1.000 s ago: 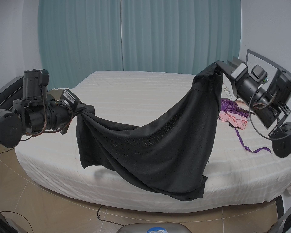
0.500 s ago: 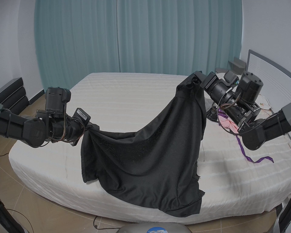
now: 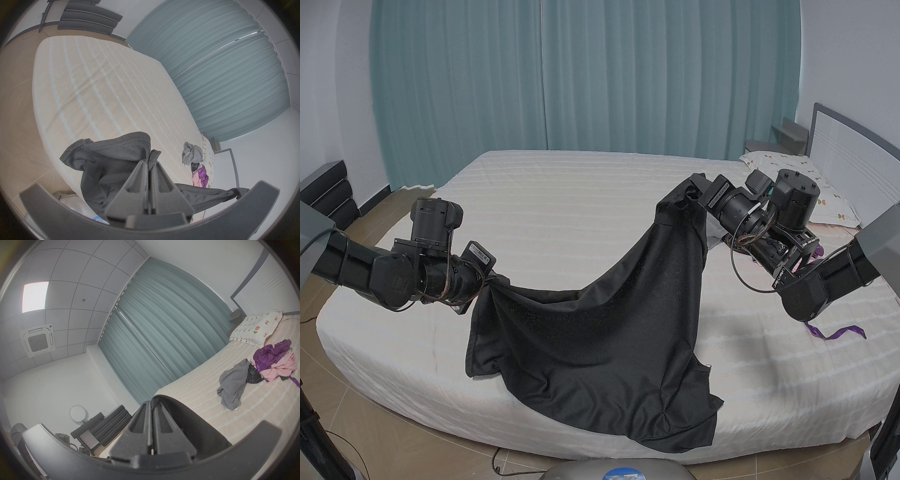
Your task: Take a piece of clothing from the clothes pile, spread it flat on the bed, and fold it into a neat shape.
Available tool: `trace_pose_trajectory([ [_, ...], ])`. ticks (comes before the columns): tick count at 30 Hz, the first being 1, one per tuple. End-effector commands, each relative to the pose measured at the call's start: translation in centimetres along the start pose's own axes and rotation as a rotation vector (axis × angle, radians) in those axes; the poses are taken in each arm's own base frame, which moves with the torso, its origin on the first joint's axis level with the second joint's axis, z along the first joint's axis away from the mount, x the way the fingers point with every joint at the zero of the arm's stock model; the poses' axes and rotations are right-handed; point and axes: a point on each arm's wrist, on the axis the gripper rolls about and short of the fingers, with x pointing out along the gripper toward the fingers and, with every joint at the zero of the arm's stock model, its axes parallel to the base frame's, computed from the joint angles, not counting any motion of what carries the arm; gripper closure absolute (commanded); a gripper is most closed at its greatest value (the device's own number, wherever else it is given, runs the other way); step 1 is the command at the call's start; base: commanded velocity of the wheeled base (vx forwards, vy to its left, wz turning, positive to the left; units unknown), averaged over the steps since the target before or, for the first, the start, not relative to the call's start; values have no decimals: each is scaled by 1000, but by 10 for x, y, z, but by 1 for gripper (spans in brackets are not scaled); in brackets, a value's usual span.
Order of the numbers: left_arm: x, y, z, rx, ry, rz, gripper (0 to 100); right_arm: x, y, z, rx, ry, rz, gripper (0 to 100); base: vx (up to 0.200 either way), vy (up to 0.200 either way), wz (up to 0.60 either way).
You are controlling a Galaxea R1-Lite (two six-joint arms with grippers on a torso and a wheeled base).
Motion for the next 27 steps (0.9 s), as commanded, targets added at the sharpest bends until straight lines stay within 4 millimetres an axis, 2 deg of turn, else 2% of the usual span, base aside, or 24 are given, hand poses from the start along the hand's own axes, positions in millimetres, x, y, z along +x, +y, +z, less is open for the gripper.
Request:
trace_pose_trajectory([
  [1,3,2,0,0,0,10,100,0,-2,-1,1,2,-9,100,0,200,0],
  [17,5,4,8,-11,-18,16,100,0,-5,9,0,-36,-27,100,0,200,0],
  [23,11,3,8,-7,-12,17,100,3,-13,11,-7,-53,-59,100,0,0,0],
  [27,30,1,10,-13,-8,21,100,6,-17,12,-8,-62,-66,100,0,0,0],
])
